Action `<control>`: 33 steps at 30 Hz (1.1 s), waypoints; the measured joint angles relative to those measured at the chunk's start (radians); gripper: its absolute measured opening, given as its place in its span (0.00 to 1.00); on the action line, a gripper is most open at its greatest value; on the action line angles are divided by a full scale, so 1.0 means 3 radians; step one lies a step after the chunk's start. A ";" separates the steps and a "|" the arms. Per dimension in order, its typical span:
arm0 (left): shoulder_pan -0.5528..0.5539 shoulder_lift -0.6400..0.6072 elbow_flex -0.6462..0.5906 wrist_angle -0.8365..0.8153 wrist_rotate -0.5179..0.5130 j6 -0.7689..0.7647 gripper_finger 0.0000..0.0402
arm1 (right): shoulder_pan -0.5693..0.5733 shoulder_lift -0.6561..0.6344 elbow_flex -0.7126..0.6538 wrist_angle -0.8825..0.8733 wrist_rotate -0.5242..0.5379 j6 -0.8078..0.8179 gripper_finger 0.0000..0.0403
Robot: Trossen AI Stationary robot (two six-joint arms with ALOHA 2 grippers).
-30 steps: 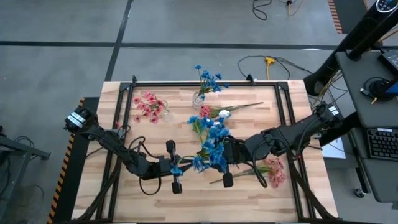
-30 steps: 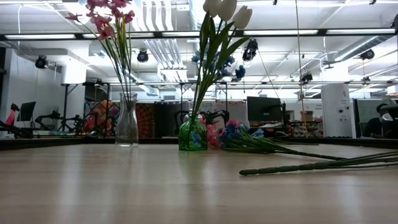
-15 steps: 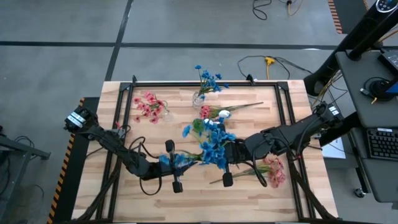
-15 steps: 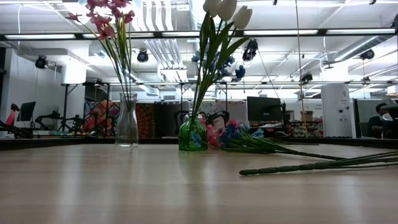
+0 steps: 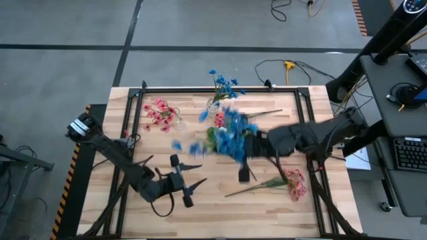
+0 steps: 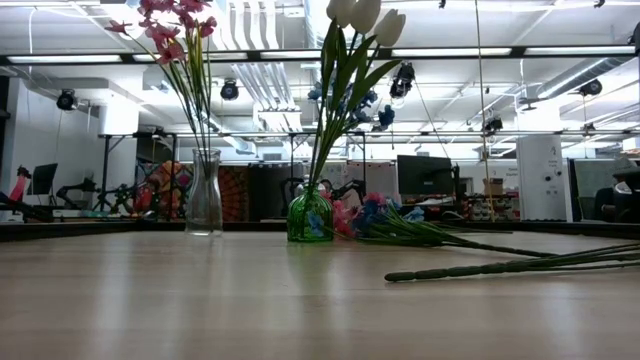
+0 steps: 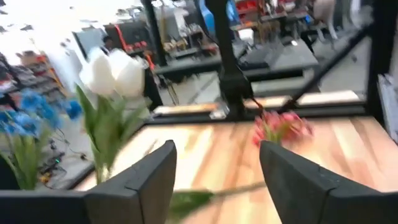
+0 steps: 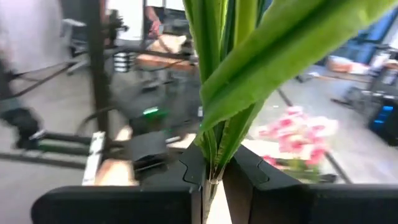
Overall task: Sort flowers into vase by color
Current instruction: Put the right blue flowers into the right transparent vase
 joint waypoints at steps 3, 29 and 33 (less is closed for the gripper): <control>-0.0084 -0.0037 0.0000 -0.0394 0.0027 -0.0298 0.55 | -0.0241 0.0015 0.0167 -0.0144 0.0000 -0.0022 0.07; -0.0122 -0.0067 -0.0009 -0.1390 0.0597 -0.1097 0.56 | -0.2321 0.0987 0.1155 -0.0766 -0.1245 -0.0259 0.07; 0.0008 -0.0271 0.0059 -0.1264 0.0607 -0.0464 0.56 | -0.2371 0.0802 0.1154 -0.0760 -0.1251 -0.0426 0.07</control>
